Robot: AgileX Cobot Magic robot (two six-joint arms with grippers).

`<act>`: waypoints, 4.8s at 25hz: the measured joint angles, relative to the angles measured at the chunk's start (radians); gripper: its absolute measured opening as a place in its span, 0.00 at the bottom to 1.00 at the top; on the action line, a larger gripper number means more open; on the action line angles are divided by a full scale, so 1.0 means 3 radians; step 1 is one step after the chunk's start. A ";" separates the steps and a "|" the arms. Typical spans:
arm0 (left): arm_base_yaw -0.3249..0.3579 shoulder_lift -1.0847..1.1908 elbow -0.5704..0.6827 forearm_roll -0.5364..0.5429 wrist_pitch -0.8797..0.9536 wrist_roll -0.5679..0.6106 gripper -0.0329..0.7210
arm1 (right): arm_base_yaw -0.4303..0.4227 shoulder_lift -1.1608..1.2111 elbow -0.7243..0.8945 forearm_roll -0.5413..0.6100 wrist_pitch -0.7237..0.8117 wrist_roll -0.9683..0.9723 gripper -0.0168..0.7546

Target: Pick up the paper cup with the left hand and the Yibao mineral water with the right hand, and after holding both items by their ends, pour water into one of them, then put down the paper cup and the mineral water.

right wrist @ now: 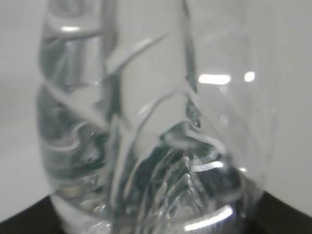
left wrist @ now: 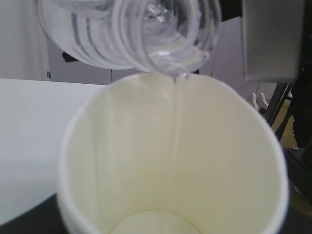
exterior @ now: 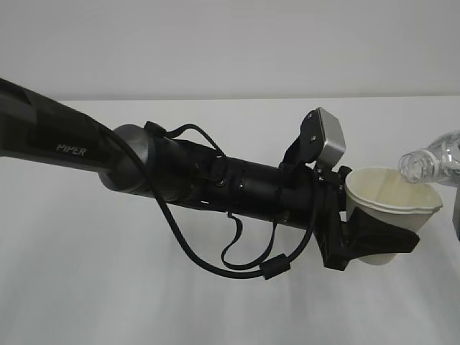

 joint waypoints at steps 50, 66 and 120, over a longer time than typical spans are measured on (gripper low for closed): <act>0.0000 0.0000 0.0000 0.0000 0.0007 -0.0017 0.63 | 0.0000 0.0000 -0.0001 0.0012 -0.0143 -0.0285 0.60; 0.0000 0.0000 0.0000 0.0007 0.0007 -0.0039 0.63 | 0.0000 0.0000 -0.0001 0.0033 -0.0151 -0.0293 0.60; 0.0000 0.0000 0.0000 0.0110 0.0007 -0.0121 0.63 | 0.0000 0.0000 -0.0020 0.0033 -0.0189 -0.0526 0.60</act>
